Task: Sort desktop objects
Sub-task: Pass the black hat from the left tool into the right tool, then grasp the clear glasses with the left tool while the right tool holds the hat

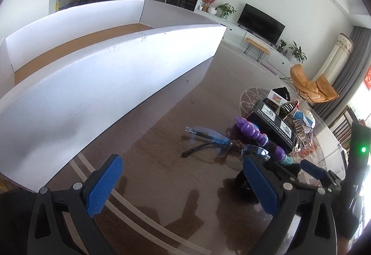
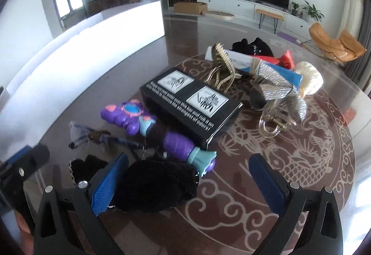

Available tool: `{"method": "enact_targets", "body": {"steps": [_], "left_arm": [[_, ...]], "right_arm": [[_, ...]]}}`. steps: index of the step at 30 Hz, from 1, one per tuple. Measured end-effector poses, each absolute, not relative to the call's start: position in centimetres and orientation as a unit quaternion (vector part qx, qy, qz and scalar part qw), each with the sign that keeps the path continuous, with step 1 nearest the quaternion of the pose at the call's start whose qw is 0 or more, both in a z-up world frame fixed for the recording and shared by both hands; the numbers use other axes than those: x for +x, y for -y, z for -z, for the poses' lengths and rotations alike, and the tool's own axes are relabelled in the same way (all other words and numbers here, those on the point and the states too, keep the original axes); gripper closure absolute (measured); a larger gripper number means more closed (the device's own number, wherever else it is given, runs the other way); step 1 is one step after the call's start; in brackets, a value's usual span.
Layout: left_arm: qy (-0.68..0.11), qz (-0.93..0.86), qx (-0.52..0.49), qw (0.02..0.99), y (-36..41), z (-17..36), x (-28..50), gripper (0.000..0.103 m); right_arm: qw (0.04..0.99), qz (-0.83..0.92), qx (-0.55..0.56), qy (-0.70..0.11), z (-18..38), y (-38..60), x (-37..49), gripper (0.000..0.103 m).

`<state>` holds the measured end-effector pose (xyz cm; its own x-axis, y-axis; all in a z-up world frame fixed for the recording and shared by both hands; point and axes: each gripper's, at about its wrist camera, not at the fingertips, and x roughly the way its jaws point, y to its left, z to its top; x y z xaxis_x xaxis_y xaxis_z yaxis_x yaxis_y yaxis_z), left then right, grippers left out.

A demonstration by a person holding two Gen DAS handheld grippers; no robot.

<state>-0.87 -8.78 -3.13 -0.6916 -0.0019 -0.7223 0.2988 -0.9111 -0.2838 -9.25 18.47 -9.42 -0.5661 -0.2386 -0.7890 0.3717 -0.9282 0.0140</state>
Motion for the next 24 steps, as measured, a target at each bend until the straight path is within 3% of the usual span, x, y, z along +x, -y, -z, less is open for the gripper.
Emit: {"method": "enact_targets", "body": {"steps": [6,9,13,16,19,22,24], "left_arm": [[-0.192,0.900,0.385,0.070,8.0,3.1,-1.1,0.000],[-0.177,0.901,0.391,0.066,7.3,3.2,-1.4,0.000],[-0.188,0.898,0.392,0.064,7.7,3.4,-1.3,0.000],[-0.205,0.895,0.393,0.058,8.1,3.5,-1.2,0.000],[-0.209,0.893,0.395,0.054,8.1,3.6,-1.2,0.000],[-0.204,0.893,0.397,0.052,7.8,3.6,-1.3,0.000],[-0.202,0.894,0.397,0.051,7.7,3.5,-1.4,0.000]], "right_arm": [[0.136,0.907,0.369,-0.151,7.5,-24.1,-3.9,0.000],[0.138,0.920,0.343,-0.131,5.1,-26.3,-1.5,0.000],[0.258,0.889,0.360,-0.119,4.9,-25.4,-0.5,0.000],[0.358,0.841,0.340,-0.221,6.5,-22.5,0.0,0.000],[0.381,0.797,0.345,-0.316,8.9,-20.0,-0.2,0.000],[0.395,0.778,0.390,-0.294,9.9,-19.5,-1.8,0.021],[0.360,0.793,0.410,-0.271,9.9,-20.0,-2.7,0.040]]}}
